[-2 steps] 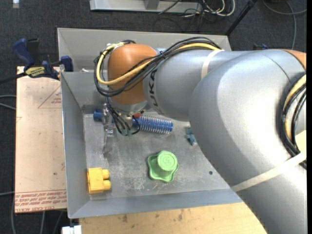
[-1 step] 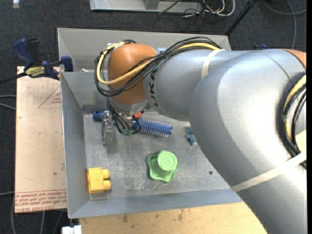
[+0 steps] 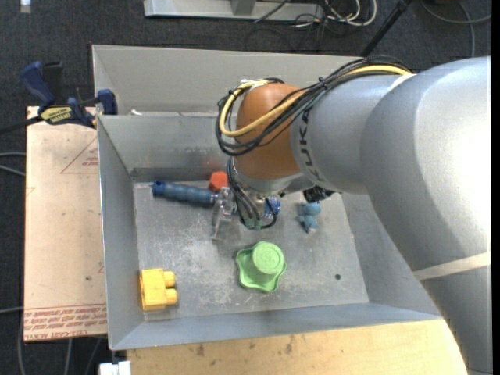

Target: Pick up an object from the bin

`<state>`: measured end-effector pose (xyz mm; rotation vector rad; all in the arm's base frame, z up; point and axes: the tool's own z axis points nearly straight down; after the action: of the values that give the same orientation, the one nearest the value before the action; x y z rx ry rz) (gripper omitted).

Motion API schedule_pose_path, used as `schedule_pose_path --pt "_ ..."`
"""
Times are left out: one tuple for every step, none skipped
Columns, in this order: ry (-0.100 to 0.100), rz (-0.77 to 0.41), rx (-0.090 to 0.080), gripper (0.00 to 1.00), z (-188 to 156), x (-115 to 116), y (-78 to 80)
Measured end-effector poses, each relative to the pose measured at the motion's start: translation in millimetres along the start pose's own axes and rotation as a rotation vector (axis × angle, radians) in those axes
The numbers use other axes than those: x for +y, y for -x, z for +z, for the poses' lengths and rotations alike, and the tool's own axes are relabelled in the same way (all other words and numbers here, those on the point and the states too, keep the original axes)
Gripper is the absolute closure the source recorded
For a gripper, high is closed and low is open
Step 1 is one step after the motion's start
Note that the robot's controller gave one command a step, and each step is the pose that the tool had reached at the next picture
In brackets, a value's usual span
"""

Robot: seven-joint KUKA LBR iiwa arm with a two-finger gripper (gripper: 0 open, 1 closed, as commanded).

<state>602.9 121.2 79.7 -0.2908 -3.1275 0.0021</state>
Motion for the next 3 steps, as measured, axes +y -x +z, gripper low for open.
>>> schedule_pose_path --pt "0.003 -0.006 0.002 0.0 0.6 4.6 -2.0" --pt "0.008 -0.013 -0.002 0.0 -49.8 121.9 -78.6" --pt "-0.001 -0.036 0.002 0.0 12.7 63.0 -131.0"
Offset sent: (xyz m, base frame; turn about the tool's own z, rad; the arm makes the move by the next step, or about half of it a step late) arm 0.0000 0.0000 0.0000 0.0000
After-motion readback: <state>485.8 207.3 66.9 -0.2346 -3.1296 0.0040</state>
